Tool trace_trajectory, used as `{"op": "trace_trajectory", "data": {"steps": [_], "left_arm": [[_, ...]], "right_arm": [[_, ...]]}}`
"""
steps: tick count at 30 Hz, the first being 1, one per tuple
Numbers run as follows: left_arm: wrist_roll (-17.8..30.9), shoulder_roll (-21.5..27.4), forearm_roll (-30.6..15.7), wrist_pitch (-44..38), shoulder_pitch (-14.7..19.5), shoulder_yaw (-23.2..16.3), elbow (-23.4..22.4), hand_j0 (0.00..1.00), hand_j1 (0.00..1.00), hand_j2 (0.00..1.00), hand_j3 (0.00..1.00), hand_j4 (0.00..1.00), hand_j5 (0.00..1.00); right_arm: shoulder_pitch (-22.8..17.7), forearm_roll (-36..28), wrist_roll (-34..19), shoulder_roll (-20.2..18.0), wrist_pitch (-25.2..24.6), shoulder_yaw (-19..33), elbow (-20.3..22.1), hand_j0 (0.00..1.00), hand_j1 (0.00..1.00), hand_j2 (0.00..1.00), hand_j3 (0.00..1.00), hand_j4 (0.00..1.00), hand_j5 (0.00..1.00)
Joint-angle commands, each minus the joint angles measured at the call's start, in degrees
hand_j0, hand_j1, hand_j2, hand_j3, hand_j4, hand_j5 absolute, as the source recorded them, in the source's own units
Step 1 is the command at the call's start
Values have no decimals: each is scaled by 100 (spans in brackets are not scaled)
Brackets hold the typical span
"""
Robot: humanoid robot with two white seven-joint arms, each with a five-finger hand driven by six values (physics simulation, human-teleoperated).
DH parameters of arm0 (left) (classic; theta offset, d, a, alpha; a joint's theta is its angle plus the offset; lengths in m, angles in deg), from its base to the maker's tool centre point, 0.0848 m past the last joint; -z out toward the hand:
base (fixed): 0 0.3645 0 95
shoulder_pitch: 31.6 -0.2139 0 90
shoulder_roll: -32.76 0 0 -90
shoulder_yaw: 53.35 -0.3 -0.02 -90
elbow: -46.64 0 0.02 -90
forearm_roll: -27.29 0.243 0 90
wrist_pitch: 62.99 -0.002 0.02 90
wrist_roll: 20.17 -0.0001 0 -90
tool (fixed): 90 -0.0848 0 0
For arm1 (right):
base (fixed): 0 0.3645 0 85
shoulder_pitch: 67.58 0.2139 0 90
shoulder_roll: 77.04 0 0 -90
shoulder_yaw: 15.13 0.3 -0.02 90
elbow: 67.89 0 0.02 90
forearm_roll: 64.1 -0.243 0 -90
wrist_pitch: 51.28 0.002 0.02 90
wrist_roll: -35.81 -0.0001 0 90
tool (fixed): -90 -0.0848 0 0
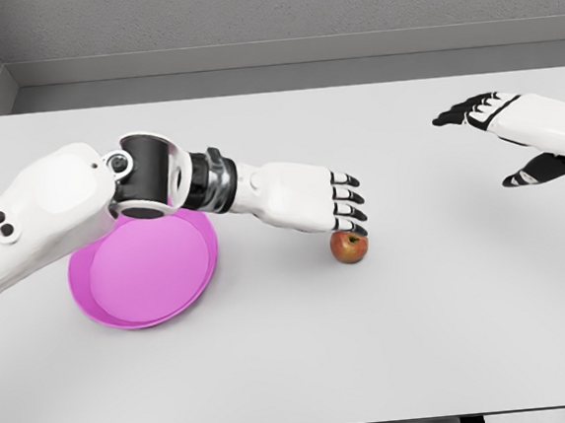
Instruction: Put the apple on the plate with both arms
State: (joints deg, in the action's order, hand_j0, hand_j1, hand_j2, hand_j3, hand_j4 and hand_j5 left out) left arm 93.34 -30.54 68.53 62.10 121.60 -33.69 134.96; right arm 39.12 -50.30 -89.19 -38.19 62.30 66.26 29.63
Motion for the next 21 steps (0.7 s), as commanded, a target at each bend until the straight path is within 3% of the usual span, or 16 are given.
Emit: {"op": "trace_trajectory", "data": {"steps": [1, 16, 21], "left_arm": [[101, -24, -19, -9, 0, -6, 1, 100, 100, 100, 100, 100, 100], [110, -191, -72, -9, -229, 3, 186, 100, 100, 100, 100, 100, 100], [119, -402, 34, -9, -220, -76, -139, 100, 100, 100, 100, 100, 100]], "right_arm": [[0, -26, 3, -18, -12, 0, -5, 100, 100, 100, 100, 100, 100], [-105, -26, 3, -36, -12, -8, -5, 100, 100, 100, 100, 100, 100], [-97, -26, 3, -36, -12, 0, -5, 100, 100, 100, 100, 100, 100]]}}
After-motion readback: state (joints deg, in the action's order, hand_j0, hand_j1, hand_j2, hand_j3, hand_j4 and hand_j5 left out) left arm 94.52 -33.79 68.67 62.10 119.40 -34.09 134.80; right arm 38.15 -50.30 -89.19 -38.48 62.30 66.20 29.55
